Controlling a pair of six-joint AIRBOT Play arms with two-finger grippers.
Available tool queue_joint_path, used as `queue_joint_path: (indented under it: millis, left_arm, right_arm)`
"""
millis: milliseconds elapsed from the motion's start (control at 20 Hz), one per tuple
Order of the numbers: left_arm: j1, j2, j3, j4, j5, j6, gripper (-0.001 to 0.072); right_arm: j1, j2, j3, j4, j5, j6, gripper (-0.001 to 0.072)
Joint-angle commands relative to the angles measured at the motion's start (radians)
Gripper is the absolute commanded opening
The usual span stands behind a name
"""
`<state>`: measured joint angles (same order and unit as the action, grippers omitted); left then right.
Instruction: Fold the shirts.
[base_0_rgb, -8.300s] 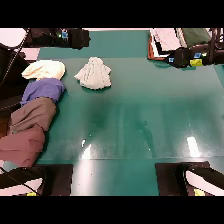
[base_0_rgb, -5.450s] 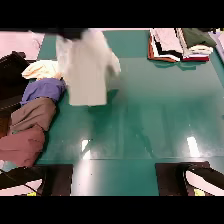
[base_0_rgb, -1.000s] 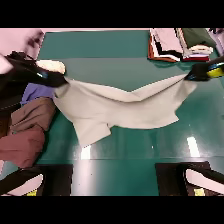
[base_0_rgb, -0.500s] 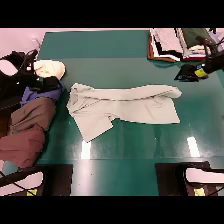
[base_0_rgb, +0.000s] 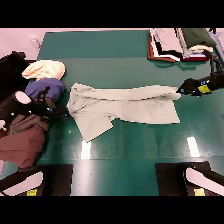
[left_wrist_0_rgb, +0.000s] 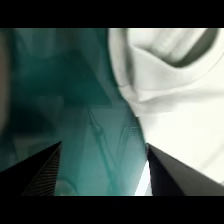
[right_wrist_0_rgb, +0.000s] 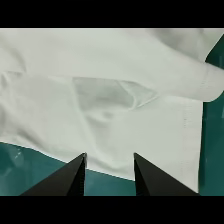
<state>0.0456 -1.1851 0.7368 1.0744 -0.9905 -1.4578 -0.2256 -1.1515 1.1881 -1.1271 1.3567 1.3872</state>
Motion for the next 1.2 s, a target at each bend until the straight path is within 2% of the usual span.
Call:
queue_joint_path:
  millis: [0,150,250,300,350,450,650,750,850,1000,1150]
  left_arm:
    - [-0.098,0.004,-0.078,-0.073,0.164,0.026,0.0607]
    - [-0.180,0.000,-0.078,-0.074,0.320,-0.039,0.0607]
    - [-0.189,-0.011,-0.077,-0.100,0.330,-0.061,0.0603]
    - [-0.189,-0.011,-0.071,-0.103,0.300,-0.059,0.0451]
    - [-0.189,-0.010,-0.059,-0.102,0.259,-0.049,0.0265]
    - [-0.189,0.000,-0.028,-0.092,0.200,0.001,0.0044]
    - [-0.189,0.037,0.094,-0.028,0.099,0.000,0.0025]
    - [-0.189,0.065,0.143,-0.017,0.082,0.001,0.0025]
    - [-0.189,0.078,0.169,-0.018,0.075,0.000,0.0025]
    - [-0.189,0.079,0.171,-0.018,0.059,0.000,0.0025]
    - [-0.189,0.079,0.171,-0.018,0.047,0.000,0.0025]
  right_arm:
    - [0.008,0.026,-0.037,0.015,-0.022,0.000,0.0346]
    - [0.008,0.026,-0.037,0.036,-0.020,-0.001,0.0346]
    - [0.008,0.026,-0.037,0.035,-0.019,0.000,0.0346]
    - [0.008,0.026,-0.037,0.035,-0.016,-0.001,0.0346]
    - [0.001,0.026,-0.037,0.035,-0.015,-0.001,0.0346]
    - [-0.019,0.026,-0.037,0.032,0.012,-0.002,0.0346]
    - [-0.127,0.029,-0.057,-0.039,0.121,-0.019,0.0346]
    - [-0.211,0.049,-0.149,-0.079,0.123,-0.019,0.0348]
    - [-0.317,0.057,-0.275,-0.076,0.083,-0.019,0.0496]
    - [-0.429,0.015,-0.436,-0.011,0.015,-0.049,0.0494]
    - [-0.439,-0.039,-0.529,0.158,-0.117,-0.113,0.0438]
